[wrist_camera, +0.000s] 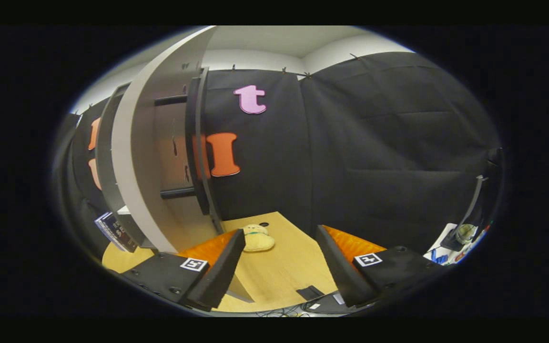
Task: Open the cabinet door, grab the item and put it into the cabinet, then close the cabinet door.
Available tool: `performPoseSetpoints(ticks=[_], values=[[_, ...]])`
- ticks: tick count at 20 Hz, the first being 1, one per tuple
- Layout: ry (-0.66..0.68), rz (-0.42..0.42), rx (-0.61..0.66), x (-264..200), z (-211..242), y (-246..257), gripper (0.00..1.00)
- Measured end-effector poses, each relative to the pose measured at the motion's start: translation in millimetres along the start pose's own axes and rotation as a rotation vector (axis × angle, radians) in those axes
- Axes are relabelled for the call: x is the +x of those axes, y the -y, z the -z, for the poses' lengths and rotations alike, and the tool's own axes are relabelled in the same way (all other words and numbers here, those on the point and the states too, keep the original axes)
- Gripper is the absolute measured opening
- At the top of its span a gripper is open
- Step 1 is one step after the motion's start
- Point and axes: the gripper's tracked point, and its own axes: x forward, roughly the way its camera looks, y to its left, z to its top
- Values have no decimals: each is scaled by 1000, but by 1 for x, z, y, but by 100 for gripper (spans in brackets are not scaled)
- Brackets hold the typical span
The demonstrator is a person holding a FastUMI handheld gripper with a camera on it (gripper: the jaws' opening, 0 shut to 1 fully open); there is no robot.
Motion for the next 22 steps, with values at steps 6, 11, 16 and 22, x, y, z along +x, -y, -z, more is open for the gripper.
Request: performPoseSetpoints(ticks=[6, 11, 16, 22], values=[[0, -50, 13, -15, 9, -38, 96], [-15, -118, 43, -24, 22, -86, 97], [-20, -145, 23, -29, 25, -121, 96], [-42, -208, 30, -28, 33, -173, 96]])
